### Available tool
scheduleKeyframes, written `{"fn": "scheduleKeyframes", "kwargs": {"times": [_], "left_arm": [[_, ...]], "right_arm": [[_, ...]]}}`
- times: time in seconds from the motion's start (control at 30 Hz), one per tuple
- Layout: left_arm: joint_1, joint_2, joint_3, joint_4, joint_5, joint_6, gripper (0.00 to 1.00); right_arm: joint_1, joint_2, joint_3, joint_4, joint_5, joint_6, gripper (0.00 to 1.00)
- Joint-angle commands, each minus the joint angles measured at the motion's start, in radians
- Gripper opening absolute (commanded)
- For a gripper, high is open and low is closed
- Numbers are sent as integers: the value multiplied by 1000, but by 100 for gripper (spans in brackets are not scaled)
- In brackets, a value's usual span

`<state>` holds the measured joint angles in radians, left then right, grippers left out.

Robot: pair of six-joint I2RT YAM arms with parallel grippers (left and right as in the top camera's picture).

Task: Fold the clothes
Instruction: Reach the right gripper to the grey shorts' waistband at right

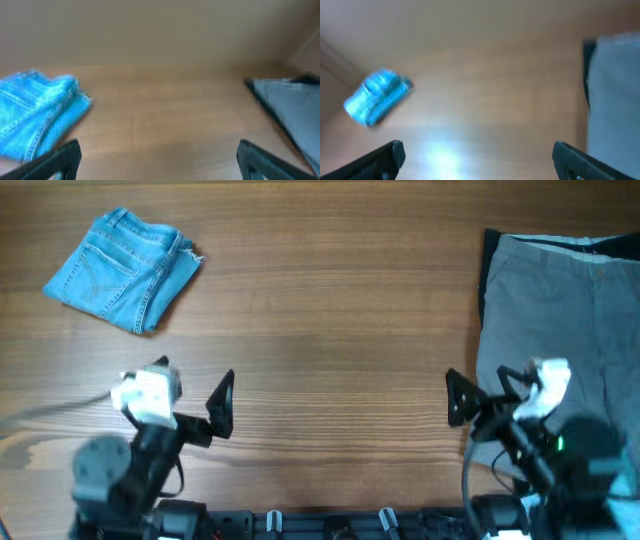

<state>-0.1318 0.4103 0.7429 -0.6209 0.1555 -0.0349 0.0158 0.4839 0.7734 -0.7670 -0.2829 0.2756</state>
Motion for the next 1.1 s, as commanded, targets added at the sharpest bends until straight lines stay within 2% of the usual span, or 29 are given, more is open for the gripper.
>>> {"fn": "scheduleKeyframes", "kwargs": {"times": [0.0, 0.17, 0.33, 0.43, 0.57, 0.8, 1.07], "left_arm": [[5, 243, 258, -171, 50, -3, 100], [5, 524, 534, -417, 61, -2, 100], [5, 689, 684, -524, 60, 2, 100], [5, 718, 697, -514, 116, -3, 100], [5, 725, 697, -504, 151, -2, 100], [5, 725, 697, -498, 151, -2, 100], [5, 725, 697, -485, 150, -2, 100]], "right_arm": [[-4, 278, 167, -95, 77, -84, 100], [-4, 644, 422, -193, 63, -93, 100], [-5, 903, 591, -150, 97, -166, 100], [-8, 1010, 603, -58, 201, -109, 100], [-32, 1155, 603, 31, 348, 42, 100], [-101, 1373, 603, 155, 473, 91, 99], [-142, 1489, 603, 198, 466, 98, 85]]}}
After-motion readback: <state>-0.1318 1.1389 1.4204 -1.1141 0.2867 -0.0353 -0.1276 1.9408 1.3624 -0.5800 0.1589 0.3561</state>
